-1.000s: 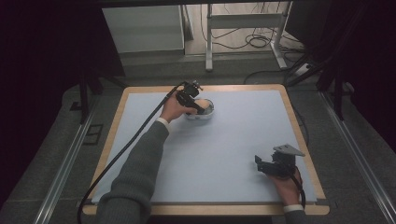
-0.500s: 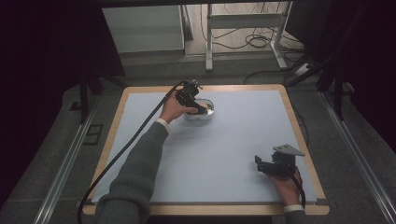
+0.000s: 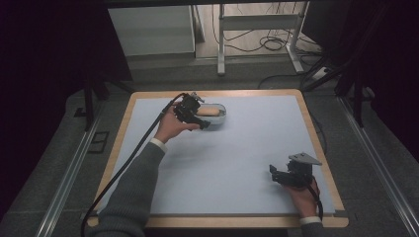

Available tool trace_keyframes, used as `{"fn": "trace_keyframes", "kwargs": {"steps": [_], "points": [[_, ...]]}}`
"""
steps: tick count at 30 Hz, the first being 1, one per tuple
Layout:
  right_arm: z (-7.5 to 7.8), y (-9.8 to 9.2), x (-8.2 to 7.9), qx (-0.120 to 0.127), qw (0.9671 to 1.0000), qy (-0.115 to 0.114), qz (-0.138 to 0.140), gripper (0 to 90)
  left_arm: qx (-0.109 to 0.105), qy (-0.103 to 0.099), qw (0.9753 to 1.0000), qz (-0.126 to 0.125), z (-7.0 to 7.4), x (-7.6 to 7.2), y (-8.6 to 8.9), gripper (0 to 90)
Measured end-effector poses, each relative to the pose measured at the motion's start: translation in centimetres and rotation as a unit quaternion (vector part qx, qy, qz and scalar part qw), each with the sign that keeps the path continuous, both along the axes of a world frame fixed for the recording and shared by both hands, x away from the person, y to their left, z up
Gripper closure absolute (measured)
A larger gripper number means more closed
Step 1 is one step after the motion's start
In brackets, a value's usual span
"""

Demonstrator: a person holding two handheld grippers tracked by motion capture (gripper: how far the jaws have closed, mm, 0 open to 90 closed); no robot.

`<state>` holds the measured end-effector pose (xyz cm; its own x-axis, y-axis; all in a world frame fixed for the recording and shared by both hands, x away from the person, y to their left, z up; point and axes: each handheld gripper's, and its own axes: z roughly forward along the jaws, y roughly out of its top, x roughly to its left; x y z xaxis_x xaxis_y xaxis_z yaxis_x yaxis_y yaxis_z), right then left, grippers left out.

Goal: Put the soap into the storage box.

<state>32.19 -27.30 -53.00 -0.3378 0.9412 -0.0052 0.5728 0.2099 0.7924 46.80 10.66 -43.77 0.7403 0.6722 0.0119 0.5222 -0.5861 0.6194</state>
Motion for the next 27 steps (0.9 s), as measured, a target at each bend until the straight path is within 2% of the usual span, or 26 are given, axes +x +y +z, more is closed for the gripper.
{"fn": "trace_keyframes", "kwargs": {"steps": [8,14,27], "points": [[0.0,-0.1,0.0,0.002,1.0000,-0.001,-0.001,9.6,-0.003,-0.003,0.9999,-0.011,-0.2,-3.2,1.3,20.9],[0.0,0.0,0.0,0.001,1.0000,-0.001,-0.002,9.6,-0.012,-0.006,0.9999,-0.010,-0.7,-5.6,2.8,20.6],[0.0,0.0,0.0,-0.001,1.0000,0.000,-0.005,9.6,-0.045,-0.007,0.9989,0.004,-2.6,-10.3,5.5,18.8]]}}
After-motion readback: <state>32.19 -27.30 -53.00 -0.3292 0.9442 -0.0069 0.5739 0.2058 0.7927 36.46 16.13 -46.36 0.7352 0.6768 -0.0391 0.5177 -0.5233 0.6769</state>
